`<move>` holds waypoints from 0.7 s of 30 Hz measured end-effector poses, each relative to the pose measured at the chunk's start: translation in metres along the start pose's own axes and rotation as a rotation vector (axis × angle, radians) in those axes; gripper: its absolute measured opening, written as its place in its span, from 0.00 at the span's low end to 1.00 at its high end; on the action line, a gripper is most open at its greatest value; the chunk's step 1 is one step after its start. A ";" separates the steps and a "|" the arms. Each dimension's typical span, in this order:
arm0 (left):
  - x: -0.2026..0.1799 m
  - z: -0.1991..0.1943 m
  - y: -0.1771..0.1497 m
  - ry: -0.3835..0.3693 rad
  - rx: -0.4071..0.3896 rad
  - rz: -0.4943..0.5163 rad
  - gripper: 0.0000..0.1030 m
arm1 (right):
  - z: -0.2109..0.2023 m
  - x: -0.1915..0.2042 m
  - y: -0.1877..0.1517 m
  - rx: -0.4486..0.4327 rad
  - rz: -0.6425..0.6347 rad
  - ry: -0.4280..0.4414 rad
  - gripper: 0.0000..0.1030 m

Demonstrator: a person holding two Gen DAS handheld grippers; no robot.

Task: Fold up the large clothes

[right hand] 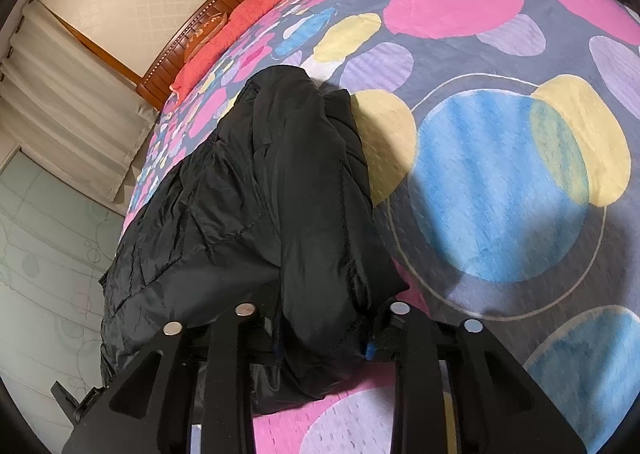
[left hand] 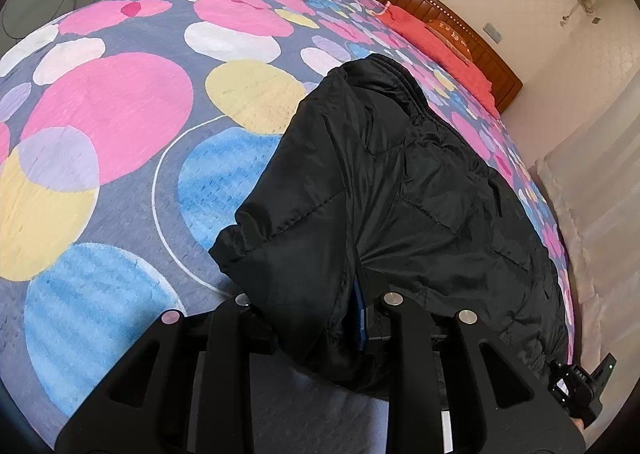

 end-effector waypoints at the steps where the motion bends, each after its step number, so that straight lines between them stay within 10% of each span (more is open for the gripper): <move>1: 0.001 -0.001 0.000 -0.003 0.004 0.000 0.27 | 0.000 0.000 0.000 0.000 -0.001 -0.007 0.33; 11: 0.019 -0.020 -0.003 0.046 -0.022 0.040 0.64 | -0.016 -0.011 -0.015 0.016 -0.010 -0.023 0.48; 21: 0.039 -0.049 -0.001 0.020 0.019 0.112 0.68 | -0.047 0.024 -0.051 0.069 -0.221 -0.144 0.48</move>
Point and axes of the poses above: each gripper's, at about its wrist camera, not at the fingertips, and z roughly the way its jaws point, x to its left, y to its top, the point moved 6 cm from there along z, roughly the way its jaws point, and after that the axes turned 1 degree about x, right-handed, at the moved point
